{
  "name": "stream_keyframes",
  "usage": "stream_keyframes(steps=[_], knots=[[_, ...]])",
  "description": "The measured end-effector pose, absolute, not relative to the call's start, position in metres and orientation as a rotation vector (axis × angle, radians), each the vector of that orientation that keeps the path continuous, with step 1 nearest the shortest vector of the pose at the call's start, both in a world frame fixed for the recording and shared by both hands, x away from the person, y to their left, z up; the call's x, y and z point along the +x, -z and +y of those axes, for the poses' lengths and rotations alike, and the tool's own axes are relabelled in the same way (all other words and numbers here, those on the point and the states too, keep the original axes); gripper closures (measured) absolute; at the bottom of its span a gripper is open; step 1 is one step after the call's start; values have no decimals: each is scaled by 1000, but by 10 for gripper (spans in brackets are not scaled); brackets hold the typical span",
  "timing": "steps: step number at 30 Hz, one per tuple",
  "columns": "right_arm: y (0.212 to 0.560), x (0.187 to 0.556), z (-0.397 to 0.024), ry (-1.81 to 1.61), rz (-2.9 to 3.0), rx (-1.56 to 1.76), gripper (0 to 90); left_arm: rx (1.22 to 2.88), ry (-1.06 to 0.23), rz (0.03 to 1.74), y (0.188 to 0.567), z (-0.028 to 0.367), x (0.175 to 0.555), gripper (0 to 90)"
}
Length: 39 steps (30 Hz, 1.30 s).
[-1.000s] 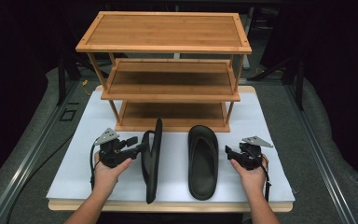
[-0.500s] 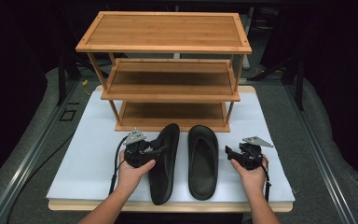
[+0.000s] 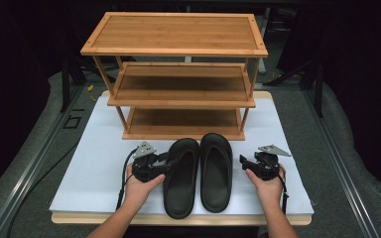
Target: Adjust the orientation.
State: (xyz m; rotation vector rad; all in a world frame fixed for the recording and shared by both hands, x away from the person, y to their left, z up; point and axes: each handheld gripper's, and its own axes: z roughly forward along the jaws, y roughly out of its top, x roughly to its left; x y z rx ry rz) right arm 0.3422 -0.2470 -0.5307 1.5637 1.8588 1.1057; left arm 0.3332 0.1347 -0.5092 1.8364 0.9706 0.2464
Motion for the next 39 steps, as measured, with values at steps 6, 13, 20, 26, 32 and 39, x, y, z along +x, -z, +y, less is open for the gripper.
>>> stream_keyframes(steps=[6,13,20,26,32,39], knots=[[531,342,-247,-1104,1860,1567,368,1872,-209,975,521,133,328,492],[531,342,-247,-1113,1869,1566,371,1917,-175,1003,533,129,325,609],[531,342,-247,-1113,1871,1566,371,1909,-162,1019,530,133,327,671],[531,342,-248,-1115,1867,1570,372,1900,-201,1029,520,148,329,690],[531,342,-247,-1115,1865,1571,372,1925,-249,1051,519,171,334,690],[531,343,-247,-1118,1852,1579,372,1869,-331,1102,522,188,330,561]])
